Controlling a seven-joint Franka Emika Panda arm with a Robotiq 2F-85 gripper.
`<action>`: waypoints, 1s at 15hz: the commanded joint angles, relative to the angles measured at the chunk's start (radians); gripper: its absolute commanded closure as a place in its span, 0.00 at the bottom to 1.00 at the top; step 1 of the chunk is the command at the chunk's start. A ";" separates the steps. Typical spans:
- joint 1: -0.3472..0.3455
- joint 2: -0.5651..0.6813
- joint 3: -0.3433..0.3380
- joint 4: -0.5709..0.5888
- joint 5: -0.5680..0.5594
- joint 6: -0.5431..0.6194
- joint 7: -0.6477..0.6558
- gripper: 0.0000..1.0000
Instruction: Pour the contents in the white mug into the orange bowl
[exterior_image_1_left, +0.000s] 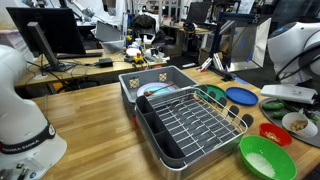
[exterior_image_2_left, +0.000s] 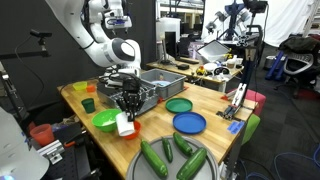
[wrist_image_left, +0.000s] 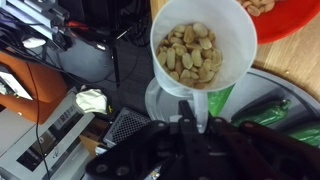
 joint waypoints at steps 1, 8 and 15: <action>0.024 -0.007 -0.001 0.003 0.009 -0.070 0.017 0.98; 0.046 0.014 0.000 0.027 0.005 -0.112 0.080 0.98; 0.056 0.057 0.000 0.074 -0.010 -0.183 0.187 0.98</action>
